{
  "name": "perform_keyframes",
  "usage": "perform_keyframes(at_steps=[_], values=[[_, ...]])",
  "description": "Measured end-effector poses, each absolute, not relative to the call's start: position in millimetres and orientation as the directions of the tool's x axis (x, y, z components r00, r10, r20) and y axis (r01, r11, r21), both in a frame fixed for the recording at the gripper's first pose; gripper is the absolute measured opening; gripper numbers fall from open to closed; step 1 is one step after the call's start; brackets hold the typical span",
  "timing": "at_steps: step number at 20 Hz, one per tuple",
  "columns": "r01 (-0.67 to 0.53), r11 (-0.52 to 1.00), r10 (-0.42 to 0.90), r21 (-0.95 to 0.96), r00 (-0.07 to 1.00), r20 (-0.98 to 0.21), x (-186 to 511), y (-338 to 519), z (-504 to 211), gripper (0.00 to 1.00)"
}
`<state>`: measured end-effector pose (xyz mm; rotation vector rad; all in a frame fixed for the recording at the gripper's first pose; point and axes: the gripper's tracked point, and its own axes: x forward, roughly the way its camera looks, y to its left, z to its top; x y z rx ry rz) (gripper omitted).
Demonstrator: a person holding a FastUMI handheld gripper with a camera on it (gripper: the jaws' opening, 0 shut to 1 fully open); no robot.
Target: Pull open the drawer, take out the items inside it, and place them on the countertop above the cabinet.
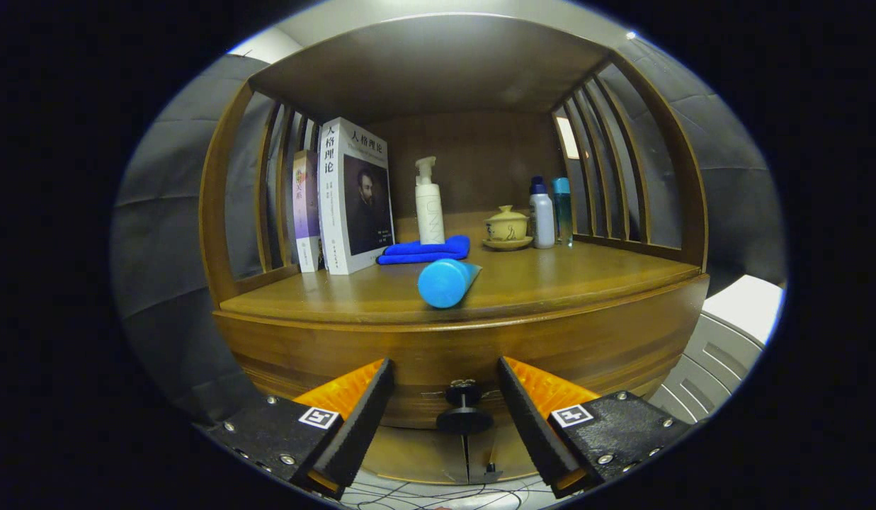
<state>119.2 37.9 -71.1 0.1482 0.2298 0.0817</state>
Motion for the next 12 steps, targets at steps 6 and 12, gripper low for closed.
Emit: perform_keyframes(at_steps=[6,12], values=[[-0.047,0.995,0.059,0.093,0.99,-0.131,78.0,23.6,5.4,0.93],[-0.027,0.995,0.033,0.1,0.998,-0.052,35.6,13.1,54.0,0.93]])
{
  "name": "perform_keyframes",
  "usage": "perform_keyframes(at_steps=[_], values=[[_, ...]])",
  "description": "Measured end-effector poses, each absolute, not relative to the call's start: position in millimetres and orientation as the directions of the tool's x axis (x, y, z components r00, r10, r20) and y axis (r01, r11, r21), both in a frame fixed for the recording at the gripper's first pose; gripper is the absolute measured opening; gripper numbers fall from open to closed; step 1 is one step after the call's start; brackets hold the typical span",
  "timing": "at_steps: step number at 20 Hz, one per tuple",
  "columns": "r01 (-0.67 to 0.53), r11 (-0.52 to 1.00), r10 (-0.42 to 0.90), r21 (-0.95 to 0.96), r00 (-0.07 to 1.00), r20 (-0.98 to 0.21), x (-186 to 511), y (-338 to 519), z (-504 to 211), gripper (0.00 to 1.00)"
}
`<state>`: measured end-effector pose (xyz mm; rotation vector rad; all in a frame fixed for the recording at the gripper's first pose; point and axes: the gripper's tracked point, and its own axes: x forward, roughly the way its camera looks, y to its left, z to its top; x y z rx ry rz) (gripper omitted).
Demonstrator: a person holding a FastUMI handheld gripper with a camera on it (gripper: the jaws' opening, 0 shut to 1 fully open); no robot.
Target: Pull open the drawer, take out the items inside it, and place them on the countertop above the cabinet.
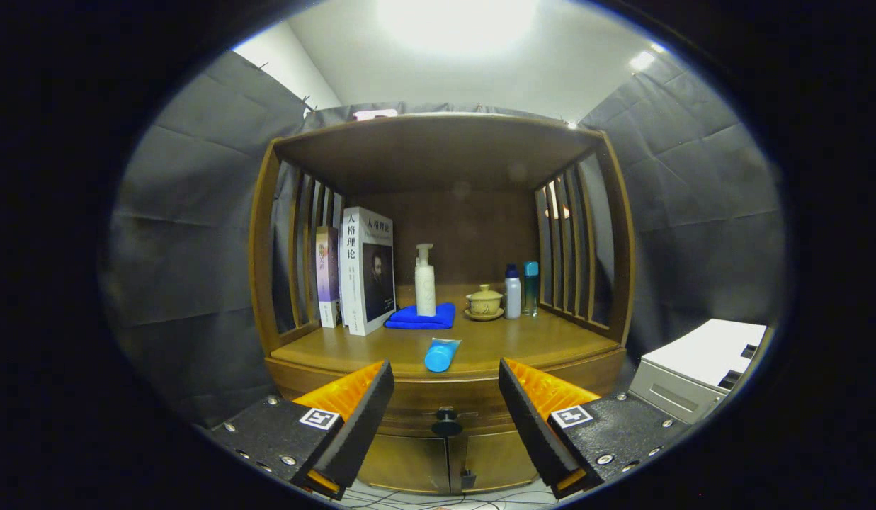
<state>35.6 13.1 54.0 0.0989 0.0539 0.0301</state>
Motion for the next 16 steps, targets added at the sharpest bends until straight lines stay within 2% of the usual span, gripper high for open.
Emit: perform_keyframes(at_steps=[8,16], values=[[-0.044,0.998,0.044,0.035,0.999,0.0,15.8,15.5,73.5,0.93],[-0.049,0.997,0.048,0.06,0.999,0.018,10.2,16.9,77.0,0.93]])
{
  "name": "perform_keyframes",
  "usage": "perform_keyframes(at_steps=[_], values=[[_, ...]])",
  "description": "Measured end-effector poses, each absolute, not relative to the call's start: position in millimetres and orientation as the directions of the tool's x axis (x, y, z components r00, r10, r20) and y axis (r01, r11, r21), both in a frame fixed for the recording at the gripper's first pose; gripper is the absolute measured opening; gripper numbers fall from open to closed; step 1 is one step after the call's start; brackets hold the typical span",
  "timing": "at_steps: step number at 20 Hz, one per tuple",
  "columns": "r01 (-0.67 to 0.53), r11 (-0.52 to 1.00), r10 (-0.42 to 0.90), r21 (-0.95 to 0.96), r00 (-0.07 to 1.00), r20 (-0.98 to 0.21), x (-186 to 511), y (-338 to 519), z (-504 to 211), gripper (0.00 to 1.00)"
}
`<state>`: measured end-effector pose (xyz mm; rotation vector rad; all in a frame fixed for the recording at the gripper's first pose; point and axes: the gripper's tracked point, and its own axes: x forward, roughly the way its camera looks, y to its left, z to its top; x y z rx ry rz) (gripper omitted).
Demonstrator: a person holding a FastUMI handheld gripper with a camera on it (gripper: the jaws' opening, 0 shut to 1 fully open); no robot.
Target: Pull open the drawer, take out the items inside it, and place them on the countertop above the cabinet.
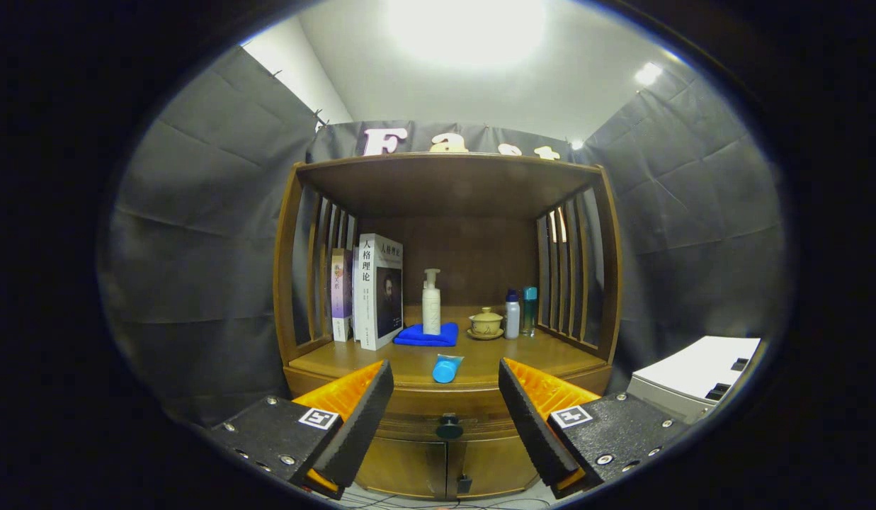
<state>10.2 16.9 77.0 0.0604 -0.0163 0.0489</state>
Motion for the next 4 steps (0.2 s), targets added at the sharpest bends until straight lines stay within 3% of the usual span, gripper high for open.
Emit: perform_keyframes(at_steps=[4], values=[[-0.056,0.996,0.056,0.063,0.998,0.004,8.7,19.8,71.2,0.93]])
